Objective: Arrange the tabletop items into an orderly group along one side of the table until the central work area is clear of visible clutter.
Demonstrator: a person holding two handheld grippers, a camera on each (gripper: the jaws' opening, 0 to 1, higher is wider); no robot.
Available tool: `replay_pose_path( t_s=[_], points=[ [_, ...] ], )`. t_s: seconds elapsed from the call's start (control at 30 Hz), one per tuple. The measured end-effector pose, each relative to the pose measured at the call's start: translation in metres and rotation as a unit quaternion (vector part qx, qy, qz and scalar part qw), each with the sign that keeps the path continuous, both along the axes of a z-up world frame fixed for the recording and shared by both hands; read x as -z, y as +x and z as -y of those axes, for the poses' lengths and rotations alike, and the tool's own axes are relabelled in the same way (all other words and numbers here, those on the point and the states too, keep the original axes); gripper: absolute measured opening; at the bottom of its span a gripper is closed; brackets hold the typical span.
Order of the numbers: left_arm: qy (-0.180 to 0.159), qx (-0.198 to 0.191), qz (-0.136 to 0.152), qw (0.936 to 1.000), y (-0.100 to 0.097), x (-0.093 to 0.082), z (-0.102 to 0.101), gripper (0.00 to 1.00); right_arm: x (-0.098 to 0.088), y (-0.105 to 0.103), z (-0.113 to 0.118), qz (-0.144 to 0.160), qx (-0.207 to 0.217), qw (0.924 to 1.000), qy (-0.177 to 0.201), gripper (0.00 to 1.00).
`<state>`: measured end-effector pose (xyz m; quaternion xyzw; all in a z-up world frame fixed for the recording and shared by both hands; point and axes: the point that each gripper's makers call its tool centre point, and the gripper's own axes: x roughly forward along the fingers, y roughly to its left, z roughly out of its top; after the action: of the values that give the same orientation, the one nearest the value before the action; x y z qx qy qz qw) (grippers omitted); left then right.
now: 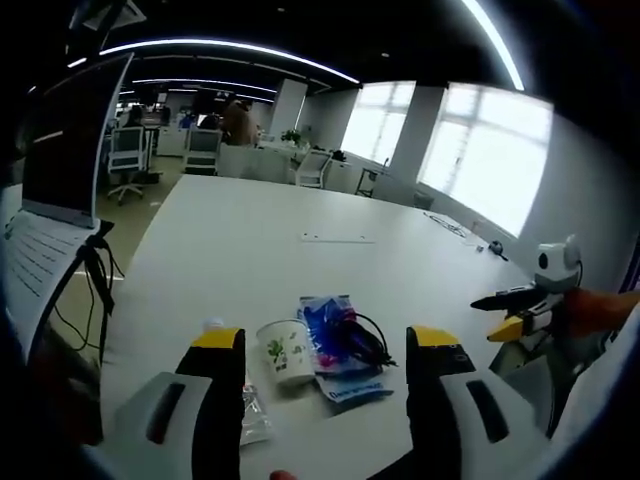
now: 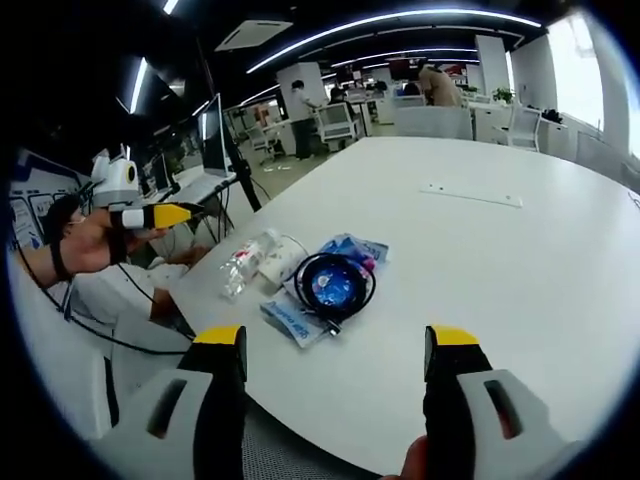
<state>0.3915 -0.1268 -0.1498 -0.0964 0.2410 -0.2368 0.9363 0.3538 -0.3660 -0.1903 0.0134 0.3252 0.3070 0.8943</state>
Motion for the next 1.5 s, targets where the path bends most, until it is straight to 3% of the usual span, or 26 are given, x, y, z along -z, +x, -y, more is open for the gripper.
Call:
replay_pose_path(
  t_s=[0.97, 1.5],
  points=[
    [-0.001, -0.004, -0.009, 1.0000, 0.001, 0.011, -0.005, 0.65, 0.008, -0.002, 0.005, -0.007, 0.007, 0.9999, -0.001, 0.72],
    [0.004, -0.021, -0.028, 0.9994, -0.005, 0.032, -0.020, 0.64, 0.011, -0.008, 0.011, -0.010, 0.015, 0.9998, -0.003, 0.72]
  ],
)
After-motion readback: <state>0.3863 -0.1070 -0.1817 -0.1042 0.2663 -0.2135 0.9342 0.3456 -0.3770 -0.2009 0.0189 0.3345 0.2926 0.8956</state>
